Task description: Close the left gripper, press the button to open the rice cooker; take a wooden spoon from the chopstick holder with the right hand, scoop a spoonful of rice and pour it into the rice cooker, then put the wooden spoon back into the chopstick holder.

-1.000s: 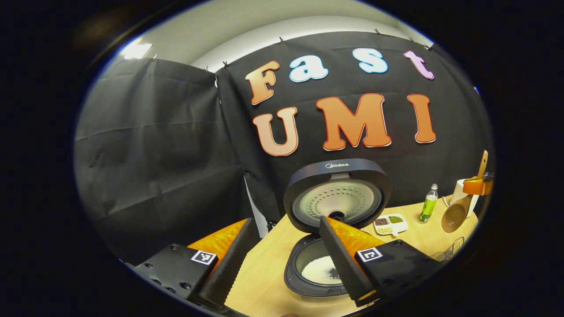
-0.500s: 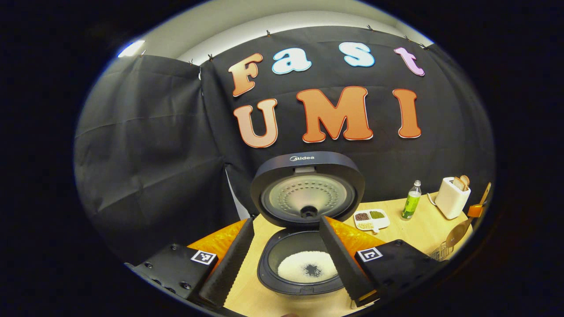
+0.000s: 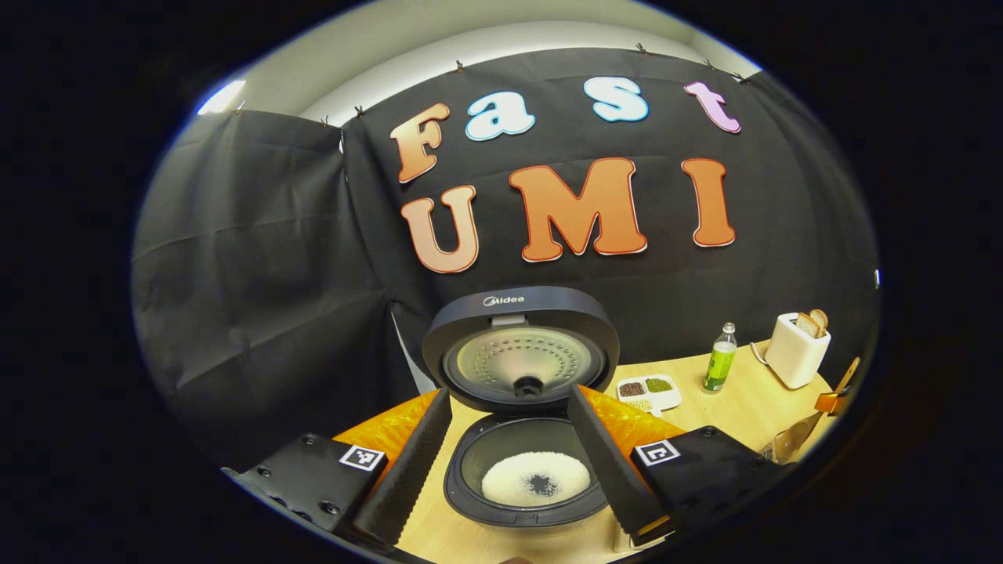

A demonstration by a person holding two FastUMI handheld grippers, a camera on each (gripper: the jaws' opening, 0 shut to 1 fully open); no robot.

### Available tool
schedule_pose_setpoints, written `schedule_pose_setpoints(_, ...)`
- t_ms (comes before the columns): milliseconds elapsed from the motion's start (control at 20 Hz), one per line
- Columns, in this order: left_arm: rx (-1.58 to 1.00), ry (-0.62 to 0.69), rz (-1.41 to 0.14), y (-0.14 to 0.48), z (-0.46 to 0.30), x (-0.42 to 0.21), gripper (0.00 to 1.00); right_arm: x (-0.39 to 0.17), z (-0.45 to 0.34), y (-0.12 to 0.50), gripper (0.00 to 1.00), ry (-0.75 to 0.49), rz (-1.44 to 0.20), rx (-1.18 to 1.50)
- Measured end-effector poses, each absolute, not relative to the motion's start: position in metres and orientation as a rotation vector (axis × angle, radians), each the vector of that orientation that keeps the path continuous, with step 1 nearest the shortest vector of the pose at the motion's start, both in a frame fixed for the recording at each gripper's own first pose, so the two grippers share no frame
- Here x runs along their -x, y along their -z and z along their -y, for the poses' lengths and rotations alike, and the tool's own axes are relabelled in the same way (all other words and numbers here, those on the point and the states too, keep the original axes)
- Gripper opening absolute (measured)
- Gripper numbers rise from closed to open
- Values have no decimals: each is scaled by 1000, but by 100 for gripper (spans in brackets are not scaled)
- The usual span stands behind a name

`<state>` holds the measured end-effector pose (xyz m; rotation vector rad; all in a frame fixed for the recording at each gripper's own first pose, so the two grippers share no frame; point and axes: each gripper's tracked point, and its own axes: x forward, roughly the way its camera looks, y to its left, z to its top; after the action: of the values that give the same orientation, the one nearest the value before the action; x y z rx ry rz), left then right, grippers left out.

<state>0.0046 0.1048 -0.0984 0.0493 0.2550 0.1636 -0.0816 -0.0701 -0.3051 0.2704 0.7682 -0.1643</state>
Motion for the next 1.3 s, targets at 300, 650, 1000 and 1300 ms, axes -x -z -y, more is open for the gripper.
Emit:
schedule_pose_setpoints(300, -71, -178, -257, 88, -111, -9, 100, 99, 76, 327, 10, 191, -830, -313)
schedule_pose_setpoints(650, -3, -142, -216, 50, -113, -46, 93, 110, 78, 330, 21, 169, -891, -299)
schedule_pose_setpoints(1000, 73, -134, -297, 36, -128, -120, 93, 96, 114, 280, 69, 223, -800, -244)
schedule_pose_setpoints(1300, 45, -149, -426, 73, -123, -169, 93, 82, 115, 245, 79, 210, -736, -221)
